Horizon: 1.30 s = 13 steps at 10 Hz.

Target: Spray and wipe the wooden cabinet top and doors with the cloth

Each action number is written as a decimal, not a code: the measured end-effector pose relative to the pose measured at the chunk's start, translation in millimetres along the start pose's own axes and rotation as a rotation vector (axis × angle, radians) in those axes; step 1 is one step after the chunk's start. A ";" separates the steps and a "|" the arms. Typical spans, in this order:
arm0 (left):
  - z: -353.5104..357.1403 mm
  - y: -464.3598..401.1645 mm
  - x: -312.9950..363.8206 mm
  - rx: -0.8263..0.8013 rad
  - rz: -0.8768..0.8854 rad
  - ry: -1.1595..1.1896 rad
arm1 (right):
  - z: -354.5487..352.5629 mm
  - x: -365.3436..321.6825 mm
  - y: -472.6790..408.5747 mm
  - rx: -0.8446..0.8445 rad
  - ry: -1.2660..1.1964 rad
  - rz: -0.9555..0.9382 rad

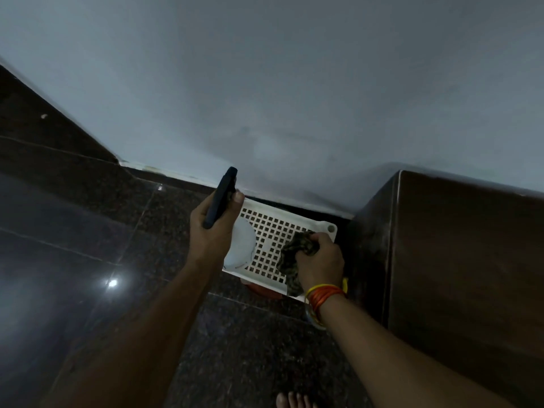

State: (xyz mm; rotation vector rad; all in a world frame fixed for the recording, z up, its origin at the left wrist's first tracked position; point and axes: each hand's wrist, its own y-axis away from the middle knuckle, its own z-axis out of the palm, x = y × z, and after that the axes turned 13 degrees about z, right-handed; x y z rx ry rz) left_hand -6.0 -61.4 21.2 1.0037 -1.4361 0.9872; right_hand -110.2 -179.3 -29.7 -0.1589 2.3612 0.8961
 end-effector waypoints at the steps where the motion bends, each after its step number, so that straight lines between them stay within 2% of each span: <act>1: 3.6 -6.3 -18.8 0.004 -0.025 0.028 | 12.8 -0.9 -13.3 -0.008 0.022 0.040; 3: 11.7 -17.6 -46.5 -0.043 -0.053 -0.008 | 26.0 1.7 -34.0 -0.076 0.091 0.124; 7: 16.6 -9.0 -60.1 -0.141 0.009 -0.060 | 34.1 6.0 -39.7 -0.211 0.164 0.097; 8: 12.7 1.8 -63.1 -0.174 0.030 -0.090 | 35.1 7.7 -36.6 -0.190 0.142 0.082; 13: -0.5 33.9 -52.6 -0.131 -0.046 -0.141 | -0.3 -4.0 -5.1 -0.128 0.040 -0.029</act>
